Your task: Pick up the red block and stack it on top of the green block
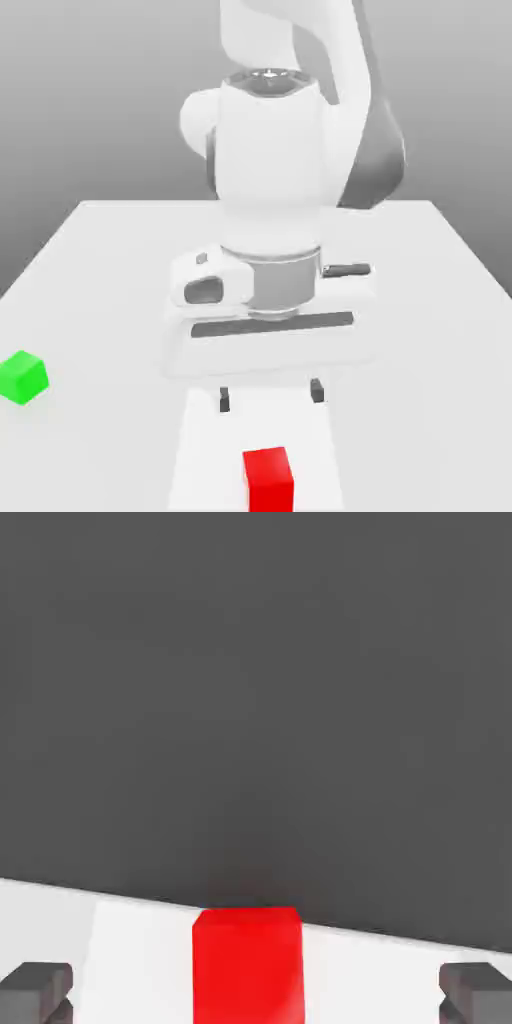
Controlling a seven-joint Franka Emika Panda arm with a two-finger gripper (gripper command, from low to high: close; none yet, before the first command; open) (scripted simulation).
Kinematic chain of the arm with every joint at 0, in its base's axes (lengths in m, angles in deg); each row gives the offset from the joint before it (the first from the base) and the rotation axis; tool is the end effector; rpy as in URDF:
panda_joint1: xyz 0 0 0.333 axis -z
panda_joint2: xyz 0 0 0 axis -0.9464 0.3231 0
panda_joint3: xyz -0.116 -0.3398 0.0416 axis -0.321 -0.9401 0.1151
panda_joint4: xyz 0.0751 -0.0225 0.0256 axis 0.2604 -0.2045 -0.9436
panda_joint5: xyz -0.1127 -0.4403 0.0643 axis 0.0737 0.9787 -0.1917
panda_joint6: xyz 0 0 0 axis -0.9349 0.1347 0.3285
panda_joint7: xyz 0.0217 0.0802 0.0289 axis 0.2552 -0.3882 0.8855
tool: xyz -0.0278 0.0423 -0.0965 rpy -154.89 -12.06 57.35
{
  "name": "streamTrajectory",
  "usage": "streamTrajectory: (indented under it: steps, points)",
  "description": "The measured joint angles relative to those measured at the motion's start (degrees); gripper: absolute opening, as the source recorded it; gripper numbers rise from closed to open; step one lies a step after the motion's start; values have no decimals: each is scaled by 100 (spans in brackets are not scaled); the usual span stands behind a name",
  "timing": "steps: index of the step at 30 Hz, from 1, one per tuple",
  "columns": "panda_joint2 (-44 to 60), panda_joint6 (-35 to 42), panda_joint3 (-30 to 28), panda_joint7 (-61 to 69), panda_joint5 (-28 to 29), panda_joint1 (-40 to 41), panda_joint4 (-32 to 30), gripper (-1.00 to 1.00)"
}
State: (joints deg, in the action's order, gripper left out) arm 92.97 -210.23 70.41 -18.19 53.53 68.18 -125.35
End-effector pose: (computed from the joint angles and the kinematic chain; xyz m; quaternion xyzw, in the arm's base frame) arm 0.5310 0.0139 0.2208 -0.9517 0.3064 -0.0186 0.0085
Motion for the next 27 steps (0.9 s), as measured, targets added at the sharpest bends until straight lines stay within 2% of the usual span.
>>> streamTrajectory:
  steps: [5,6,13,18,27]
  points:
    - [1037,-740,33,50,-5,23,72,0]
    - [1222,-893,41,58,-14,30,100,-100]
    - [1256,-919,47,54,-9,34,105,-100]
    - [395,-197,-7,43,30,52,-36,-100]
    - [-174,81,-1249,820,-17,1398,-340,-100]
